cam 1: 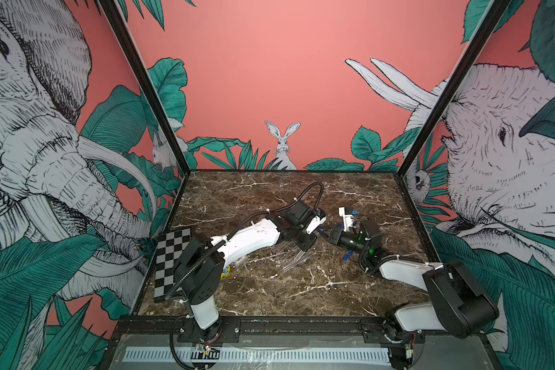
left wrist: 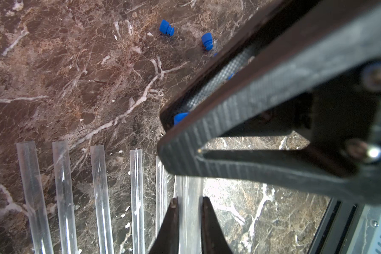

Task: Remove stoppers from test tubes
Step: Open the stopper on the test tube.

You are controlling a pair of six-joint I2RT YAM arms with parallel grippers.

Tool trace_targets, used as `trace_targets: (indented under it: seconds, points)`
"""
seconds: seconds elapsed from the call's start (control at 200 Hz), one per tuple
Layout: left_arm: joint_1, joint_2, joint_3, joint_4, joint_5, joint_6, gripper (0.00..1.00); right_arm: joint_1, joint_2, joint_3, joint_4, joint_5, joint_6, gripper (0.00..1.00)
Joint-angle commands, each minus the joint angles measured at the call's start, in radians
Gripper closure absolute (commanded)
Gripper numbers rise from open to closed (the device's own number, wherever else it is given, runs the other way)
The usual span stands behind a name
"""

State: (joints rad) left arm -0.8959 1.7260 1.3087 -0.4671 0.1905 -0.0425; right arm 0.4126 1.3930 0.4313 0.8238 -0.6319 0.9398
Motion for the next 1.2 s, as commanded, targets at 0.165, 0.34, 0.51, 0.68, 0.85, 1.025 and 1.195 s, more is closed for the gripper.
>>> trace_targets:
  seconds: [0.165,0.34,0.51,0.68,0.85,1.025,1.195]
  points:
    - [0.0,-0.029,0.003,0.001,-0.005,-0.003,0.85,0.009,0.004,0.021,0.099,-0.008,0.031,0.85]
    - [0.0,-0.031,-0.002,-0.011,-0.02,0.007,0.85,0.009,0.001,0.023,0.107,-0.003,0.047,0.88]
    - [0.0,-0.034,-0.018,-0.026,-0.04,0.017,0.85,0.009,-0.01,0.023,0.12,0.005,0.071,0.88]
    - [0.0,-0.038,-0.036,-0.032,-0.058,0.022,0.85,0.008,-0.033,0.024,0.126,0.024,0.099,0.88]
    - [0.0,-0.037,-0.051,-0.036,-0.073,0.027,0.85,0.007,-0.049,0.033,0.118,0.03,0.113,0.88]
    - [0.0,-0.034,-0.067,-0.052,-0.097,0.038,0.85,0.006,-0.1,0.061,-0.023,0.045,0.043,0.89]
    - [0.0,-0.032,-0.081,-0.075,-0.118,0.047,0.86,0.006,-0.18,0.089,-0.217,0.09,-0.056,0.89]
